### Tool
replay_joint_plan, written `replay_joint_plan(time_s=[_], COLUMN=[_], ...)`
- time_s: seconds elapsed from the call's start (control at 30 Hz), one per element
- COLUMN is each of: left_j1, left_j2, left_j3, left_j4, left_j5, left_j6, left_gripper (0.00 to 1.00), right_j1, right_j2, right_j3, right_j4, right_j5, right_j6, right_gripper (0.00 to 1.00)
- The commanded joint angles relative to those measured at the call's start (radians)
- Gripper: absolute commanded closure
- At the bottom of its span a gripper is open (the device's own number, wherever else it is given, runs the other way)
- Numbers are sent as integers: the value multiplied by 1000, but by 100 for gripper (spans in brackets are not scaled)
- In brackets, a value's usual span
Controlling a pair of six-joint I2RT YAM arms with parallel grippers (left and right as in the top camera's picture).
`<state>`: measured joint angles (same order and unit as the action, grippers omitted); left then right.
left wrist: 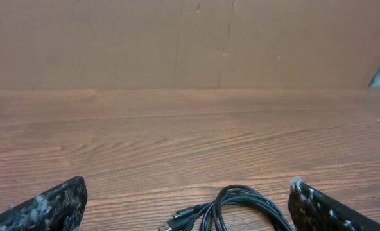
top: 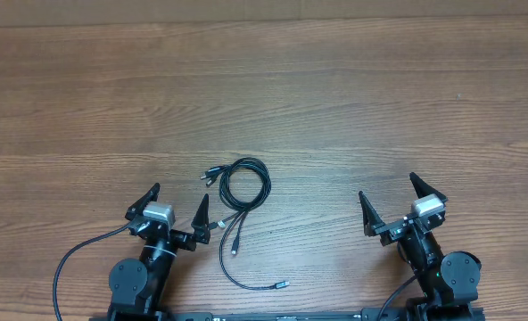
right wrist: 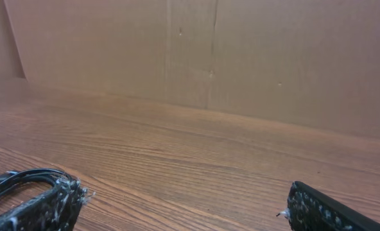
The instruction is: Untangle cables
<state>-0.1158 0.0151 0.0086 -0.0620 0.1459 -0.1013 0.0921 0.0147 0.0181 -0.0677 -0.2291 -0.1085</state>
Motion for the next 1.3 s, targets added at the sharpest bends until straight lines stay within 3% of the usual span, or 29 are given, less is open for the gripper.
replay_joint_plan(time_s=[0.0, 1.27], left_j1=[5, 5], left_j2=[-10, -10], left_j3=[-4, -4], left_j4=[-2, -5], left_j5=[8, -23], left_j6=[-10, -7], left_gripper=[1, 1], right_j1=[-2, -2], right_j2=[-12, -12], right_j3=[-10, -10], right_j4=[6, 5], right_j5=[0, 0], right_j6=[4, 4], right_gripper=[0, 0])
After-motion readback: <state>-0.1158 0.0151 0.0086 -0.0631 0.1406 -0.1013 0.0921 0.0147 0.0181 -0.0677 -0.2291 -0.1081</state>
